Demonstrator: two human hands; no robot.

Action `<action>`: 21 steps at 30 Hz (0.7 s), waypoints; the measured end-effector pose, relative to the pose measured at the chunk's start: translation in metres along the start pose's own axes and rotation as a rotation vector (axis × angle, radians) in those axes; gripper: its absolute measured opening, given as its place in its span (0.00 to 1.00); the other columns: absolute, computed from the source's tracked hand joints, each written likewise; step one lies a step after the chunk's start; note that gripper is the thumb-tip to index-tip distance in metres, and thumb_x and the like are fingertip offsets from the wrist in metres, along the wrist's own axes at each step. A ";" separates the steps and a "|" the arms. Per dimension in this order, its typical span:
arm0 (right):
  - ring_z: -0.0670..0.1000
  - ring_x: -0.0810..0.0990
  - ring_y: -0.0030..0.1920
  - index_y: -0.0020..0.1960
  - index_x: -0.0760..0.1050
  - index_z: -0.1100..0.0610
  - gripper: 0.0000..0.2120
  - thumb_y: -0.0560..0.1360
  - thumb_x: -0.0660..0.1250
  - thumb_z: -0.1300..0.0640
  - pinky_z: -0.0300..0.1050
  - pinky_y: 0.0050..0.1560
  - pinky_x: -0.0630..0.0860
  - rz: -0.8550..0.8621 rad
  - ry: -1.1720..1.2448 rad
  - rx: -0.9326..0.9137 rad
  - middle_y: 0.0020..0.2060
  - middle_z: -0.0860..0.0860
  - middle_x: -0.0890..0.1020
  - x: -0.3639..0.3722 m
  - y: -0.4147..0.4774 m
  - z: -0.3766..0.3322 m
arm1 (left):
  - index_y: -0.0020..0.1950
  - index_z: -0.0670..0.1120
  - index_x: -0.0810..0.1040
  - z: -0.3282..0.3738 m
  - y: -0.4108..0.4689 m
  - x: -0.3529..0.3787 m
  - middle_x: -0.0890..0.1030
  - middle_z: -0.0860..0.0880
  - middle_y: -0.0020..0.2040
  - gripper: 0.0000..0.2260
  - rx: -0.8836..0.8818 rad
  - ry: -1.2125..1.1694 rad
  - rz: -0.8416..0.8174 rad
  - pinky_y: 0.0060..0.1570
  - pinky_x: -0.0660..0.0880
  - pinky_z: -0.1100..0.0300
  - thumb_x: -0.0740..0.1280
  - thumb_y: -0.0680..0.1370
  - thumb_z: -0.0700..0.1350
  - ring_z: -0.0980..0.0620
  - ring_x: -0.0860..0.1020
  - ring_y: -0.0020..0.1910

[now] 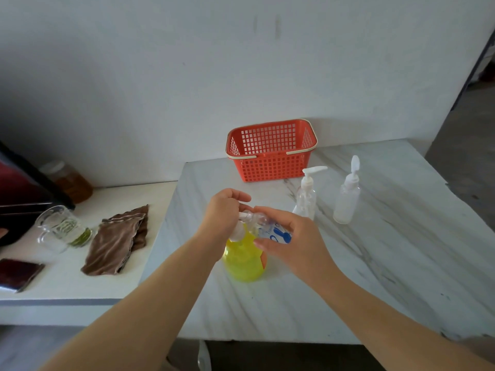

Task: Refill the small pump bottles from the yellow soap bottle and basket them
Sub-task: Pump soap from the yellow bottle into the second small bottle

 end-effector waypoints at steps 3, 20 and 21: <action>0.44 0.82 0.50 0.57 0.76 0.38 0.25 0.68 0.76 0.61 0.35 0.52 0.78 0.002 -0.002 0.004 0.50 0.47 0.84 0.000 -0.001 0.002 | 0.45 0.46 0.76 -0.005 0.003 0.002 0.80 0.44 0.40 0.15 -0.015 0.012 -0.012 0.37 0.73 0.58 0.52 0.76 0.32 0.47 0.76 0.36; 0.44 0.82 0.52 0.62 0.77 0.47 0.26 0.65 0.73 0.54 0.38 0.54 0.77 0.001 -0.017 -0.004 0.51 0.46 0.84 0.001 -0.002 0.003 | 0.39 0.44 0.78 0.010 -0.005 0.000 0.79 0.47 0.37 0.18 0.076 0.086 0.006 0.36 0.72 0.62 0.52 0.73 0.29 0.52 0.75 0.35; 0.45 0.82 0.52 0.63 0.77 0.47 0.26 0.65 0.73 0.54 0.39 0.54 0.78 -0.003 -0.003 0.003 0.51 0.47 0.84 0.002 -0.002 0.004 | 0.39 0.44 0.78 0.009 -0.005 0.000 0.79 0.47 0.37 0.18 0.074 0.082 0.009 0.36 0.72 0.61 0.51 0.73 0.30 0.52 0.75 0.36</action>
Point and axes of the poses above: each hand's wrist, its own y-axis towards the middle knuckle, its own x-axis out of the palm, z = x × y, the point moved 8 cm from there along y, towards the middle knuckle
